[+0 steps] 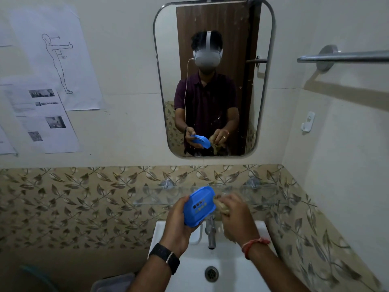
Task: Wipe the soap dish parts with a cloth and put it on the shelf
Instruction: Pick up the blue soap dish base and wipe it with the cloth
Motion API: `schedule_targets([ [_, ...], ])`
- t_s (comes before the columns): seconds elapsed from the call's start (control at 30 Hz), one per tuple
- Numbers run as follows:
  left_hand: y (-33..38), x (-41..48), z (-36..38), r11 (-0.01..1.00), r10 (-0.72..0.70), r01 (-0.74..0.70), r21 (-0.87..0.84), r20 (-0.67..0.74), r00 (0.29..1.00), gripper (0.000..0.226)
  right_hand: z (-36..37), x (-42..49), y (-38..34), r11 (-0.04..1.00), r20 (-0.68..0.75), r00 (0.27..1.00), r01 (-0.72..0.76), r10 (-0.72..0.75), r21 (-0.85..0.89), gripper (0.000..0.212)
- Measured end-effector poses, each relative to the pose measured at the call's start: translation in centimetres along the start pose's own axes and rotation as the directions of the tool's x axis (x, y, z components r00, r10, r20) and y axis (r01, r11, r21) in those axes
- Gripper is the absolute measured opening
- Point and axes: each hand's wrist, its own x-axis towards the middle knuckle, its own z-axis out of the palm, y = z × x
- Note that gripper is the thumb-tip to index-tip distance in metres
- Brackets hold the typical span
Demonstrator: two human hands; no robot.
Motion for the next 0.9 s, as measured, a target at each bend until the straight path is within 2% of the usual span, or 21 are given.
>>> schedule_targets([
  [0.1, -0.1, -0.2, 0.8, 1.000, 0.018, -0.018, 0.007, -0.011, 1.000, 0.033, 1.7, -2.0, -0.6, 1.000, 0.021, 1.000, -0.002, 0.001, 0.026, 0.035],
  [0.17, -0.4, -0.2, 1.5, 1.000, 0.022, -0.021, 0.021, -0.033, 0.999, 0.033, 2.6, -3.1, -1.5, 0.994, 0.046, 0.999, 0.020, -0.025, 0.106, 0.022],
  [0.27, -1.0, -0.2, 1.7, 1.000, -0.006, 0.006, -0.008, -0.058, 0.998, 0.035, 3.3, -4.0, -3.2, 0.974, 0.188, 0.981, 0.002, -0.045, 0.225, 0.016],
  [0.33, -1.0, -0.5, 1.3, 0.999, -0.032, 0.030, -0.036, -0.046, 0.998, 0.036, 2.5, -3.5, -3.3, 0.931, 0.285, 0.957, -0.060, -0.049, 0.361, 0.014],
  [0.4, -1.0, -0.5, 0.8, 0.999, -0.032, 0.032, -0.007, -0.008, 0.999, 0.041, 1.1, -2.9, -2.6, 0.816, 0.314, 0.949, -0.196, 0.018, 0.544, 0.017],
  [0.47, -0.8, -0.5, 0.5, 0.998, 0.008, -0.010, 0.055, 0.033, 0.999, 0.045, 0.2, -2.4, -1.5, 0.656, 0.207, 0.949, -0.315, 0.239, 0.685, 0.025],
  [0.5, -0.6, -0.5, 0.4, 0.996, 0.034, -0.039, 0.085, 0.056, 0.998, 0.043, -0.2, -2.1, -1.0, 0.604, 0.114, 0.919, -0.338, 0.378, 0.722, 0.024],
  [0.57, -0.3, -0.8, 0.6, 0.987, 0.058, -0.073, 0.142, 0.105, 0.993, 0.037, -0.3, -1.5, -0.4, 0.644, -0.082, 0.852, -0.323, 0.516, 0.694, 0.021],
  [0.63, -0.4, -1.2, 1.2, 0.986, 0.033, -0.058, 0.155, 0.159, 0.987, 0.036, 0.2, -1.4, -1.0, 0.733, -0.176, 0.863, -0.275, 0.474, 0.622, 0.022],
  [0.73, -1.0, -1.5, 2.3, 0.997, -0.004, -0.012, 0.079, 0.198, 0.980, 0.045, 2.2, -2.5, -3.1, 0.878, -0.231, 0.940, -0.121, 0.252, 0.462, 0.021],
  [0.83, -1.3, -1.3, 2.5, 0.996, -0.073, 0.079, -0.047, 0.122, 0.990, 0.055, 3.5, -4.0, -3.7, 0.925, -0.114, 0.993, 0.007, 0.039, 0.379, 0.018],
  [0.9, -1.2, -0.9, 1.9, 0.995, -0.072, 0.077, -0.069, 0.069, 0.995, 0.055, 3.5, -4.2, -2.9, 0.939, 0.008, 0.999, 0.039, -0.045, 0.340, 0.019],
])
